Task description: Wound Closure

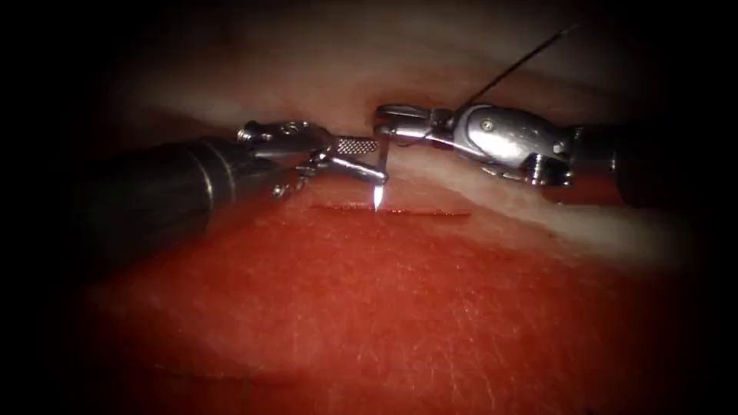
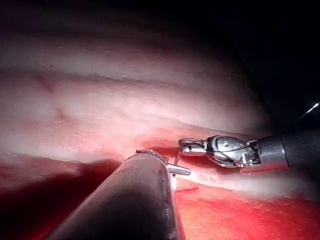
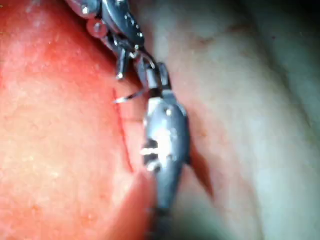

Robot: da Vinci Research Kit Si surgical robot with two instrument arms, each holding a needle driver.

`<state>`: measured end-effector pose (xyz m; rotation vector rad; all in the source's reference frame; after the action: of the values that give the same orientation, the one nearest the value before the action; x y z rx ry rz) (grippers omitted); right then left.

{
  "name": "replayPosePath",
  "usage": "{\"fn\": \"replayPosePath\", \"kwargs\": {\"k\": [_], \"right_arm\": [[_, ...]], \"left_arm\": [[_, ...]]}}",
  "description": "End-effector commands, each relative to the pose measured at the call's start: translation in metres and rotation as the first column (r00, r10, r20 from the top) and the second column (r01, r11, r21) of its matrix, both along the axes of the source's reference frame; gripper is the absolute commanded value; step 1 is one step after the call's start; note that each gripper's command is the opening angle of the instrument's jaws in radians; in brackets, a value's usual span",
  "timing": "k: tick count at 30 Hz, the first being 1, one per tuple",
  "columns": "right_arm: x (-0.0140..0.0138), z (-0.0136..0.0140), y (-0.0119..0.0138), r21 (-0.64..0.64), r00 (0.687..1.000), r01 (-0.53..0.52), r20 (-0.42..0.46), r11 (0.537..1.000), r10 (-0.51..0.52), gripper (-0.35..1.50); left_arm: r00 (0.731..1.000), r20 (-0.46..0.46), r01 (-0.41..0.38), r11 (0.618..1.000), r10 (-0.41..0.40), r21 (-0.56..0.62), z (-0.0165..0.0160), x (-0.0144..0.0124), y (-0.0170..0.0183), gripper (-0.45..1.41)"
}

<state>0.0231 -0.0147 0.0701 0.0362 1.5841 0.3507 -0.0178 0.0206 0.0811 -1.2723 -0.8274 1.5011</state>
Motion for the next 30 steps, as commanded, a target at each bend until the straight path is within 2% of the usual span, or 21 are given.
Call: {"fn": "replayPosePath", "kwargs": {"k": [1, 5, 9, 11, 12, 13, 14, 17, 22, 23, 24, 25, 26, 28, 30], "right_arm": [[0.001, 0.0001, 0.0001, -0.004, 1.0, 0.001, -0.004, 1.0, -0.001, -0.35], [0.0013, -0.0002, 0.0, -0.01, 1.0, 0.002, -0.007, 1.0, -0.002, -0.35], [0.0014, -0.0004, 0.0, -0.016, 1.0, 0.001, -0.009, 1.0, -0.001, -0.35], [0.0014, -0.0005, 0.0, -0.016, 1.0, -0.002, -0.011, 1.0, 0.001, -0.35], [0.0015, -0.0005, -0.0001, -0.017, 1.0, -0.001, -0.012, 1.0, 0.001, -0.35], [0.0015, -0.0006, -0.0001, -0.017, 1.0, -0.001, -0.013, 1.0, 0.001, -0.35], [0.0016, -0.0007, -0.0001, -0.017, 1.0, 0.0, -0.014, 1.0, 0.0, -0.35], [0.0015, -0.0008, -0.0001, -0.017, 1.0, 0.003, -0.019, 1.0, -0.003, -0.35], [0.0013, -0.0007, 0.0, -0.019, 0.999, -0.005, -0.033, 1.0, 0.004, -0.35], [0.0013, -0.0007, 0.0, -0.018, 0.999, -0.019, -0.029, 1.0, 0.018, -0.23], [0.0013, -0.0008, 0.0, -0.028, 0.999, -0.029, -0.022, 0.999, 0.028, 0.07], [0.0013, -0.0008, 0.0, -0.051, 0.999, -0.045, -0.014, 0.998, 0.044, 0.52], [0.0014, -0.0008, 0.0001, -0.063, 0.999, -0.051, -0.015, 0.997, 0.05, 0.69], [0.0016, -0.0009, 0.0, -0.09, 0.999, -0.055, -0.003, 0.994, 0.055, 0.89], [0.0019, -0.0012, -0.0001, -0.125, 0.998, -0.056, 0.006, 0.991, 0.057, 0.98]], "left_arm": [[1.0, 0.0, 0.0, 1.0, 0.0, -0.003, 0.0006, -0.0005, 0.0004, 0.45], [1.0, -0.002, 0.003, 1.0, -0.003, -0.004, 0.0007, -0.0009, 0.0004, 0.45], [1.0, -0.003, 0.002, 1.0, -0.002, -0.006, 0.0009, -0.0009, 0.0003, 0.32], [1.0, -0.002, 0.001, 1.0, -0.001, -0.006, 0.001, -0.0008, 0.0002, 0.1], [1.0, 0.009, 0.004, 0.999, -0.004, 0.034, 0.0011, -0.0007, 0.0001, -0.42], [1.0, 0.013, 0.005, 0.999, -0.006, 0.051, 0.0011, -0.0007, 0.0001, -0.45], [1.0, 0.026, 0.012, 0.992, -0.016, 0.125, 0.0012, -0.0006, -0.0001, -0.45], [0.999, 0.036, 0.016, 0.983, -0.023, 0.183, 0.0012, -0.0005, -0.0001, -0.45], [0.999, 0.045, 0.017, 0.979, -0.027, 0.206, 0.0012, -0.0004, 0.0, -0.45], [0.999, 0.045, 0.016, 0.978, -0.026, 0.206, 0.0011, -0.0003, 0.0, -0.45], [0.998, 0.048, 0.018, 0.978, -0.028, 0.206, 0.0011, -0.0002, 0.0001, -0.45], [0.998, 0.052, 0.02, 0.979, -0.032, 0.205, 0.0011, -0.0002, 0.0001, -0.45], [0.998, 0.054, 0.022, 0.979, -0.034, 0.205, 0.0011, -0.0001, 0.0002, -0.45], [0.998, 0.057, 0.024, 0.978, -0.036, 0.205, 0.001, -0.0001, 0.0003, -0.45], [0.998, 0.059, 0.023, 0.977, -0.036, 0.211, 0.001, -0.0002, 0.0004, -0.45]]}}
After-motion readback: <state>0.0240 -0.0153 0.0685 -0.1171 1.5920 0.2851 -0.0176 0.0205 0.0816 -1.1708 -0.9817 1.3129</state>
